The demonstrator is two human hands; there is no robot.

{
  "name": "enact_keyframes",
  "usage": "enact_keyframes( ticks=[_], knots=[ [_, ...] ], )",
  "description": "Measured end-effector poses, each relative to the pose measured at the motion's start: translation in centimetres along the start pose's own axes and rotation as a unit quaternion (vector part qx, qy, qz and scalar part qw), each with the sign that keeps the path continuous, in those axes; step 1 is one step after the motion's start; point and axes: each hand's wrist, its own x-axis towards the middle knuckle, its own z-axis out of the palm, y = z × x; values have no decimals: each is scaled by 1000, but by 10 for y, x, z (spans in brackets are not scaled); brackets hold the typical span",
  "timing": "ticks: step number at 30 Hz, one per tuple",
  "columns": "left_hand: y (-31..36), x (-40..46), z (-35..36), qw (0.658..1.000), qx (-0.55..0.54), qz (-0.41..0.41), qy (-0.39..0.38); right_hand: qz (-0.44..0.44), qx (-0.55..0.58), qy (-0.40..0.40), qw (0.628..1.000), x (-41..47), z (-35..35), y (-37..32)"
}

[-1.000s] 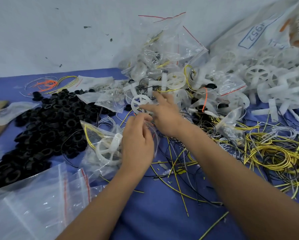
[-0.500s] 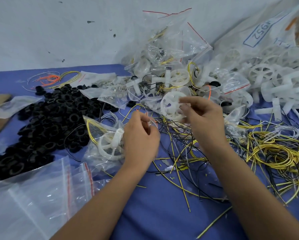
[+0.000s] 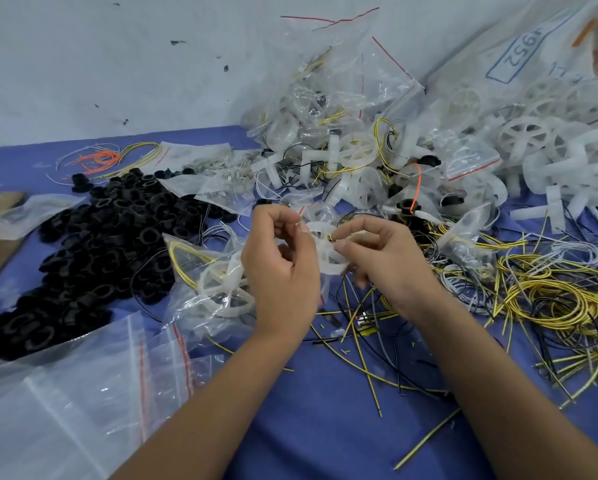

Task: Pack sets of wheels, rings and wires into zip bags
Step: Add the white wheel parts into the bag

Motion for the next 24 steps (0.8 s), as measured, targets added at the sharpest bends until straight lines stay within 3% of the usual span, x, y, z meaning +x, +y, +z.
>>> enact_keyframes(
  ticks=[3, 5, 7, 11, 19, 24],
  knots=[
    [2, 3, -1, 1000, 12, 14, 4, -107, -157, -4, 982, -3, 5, 0],
    [5, 5, -2, 999, 30, 28, 0, -154, -191, -11, 969, -5, 10, 0],
    [9, 4, 0, 997, 57, 56, -21, -167, -150, -30, 974, -7, 14, -1],
    [19, -2, 3, 983, 100, 133, -74, -108, 13, -73, 991, -10, 23, -8],
    [37, -4, 7, 977, 60, 165, -123, -148, -46, -128, 980, -17, 24, -13],
    [41, -2, 7, 984, 46, 128, -119, -169, -91, -186, 964, -18, 21, -10]
  ],
)
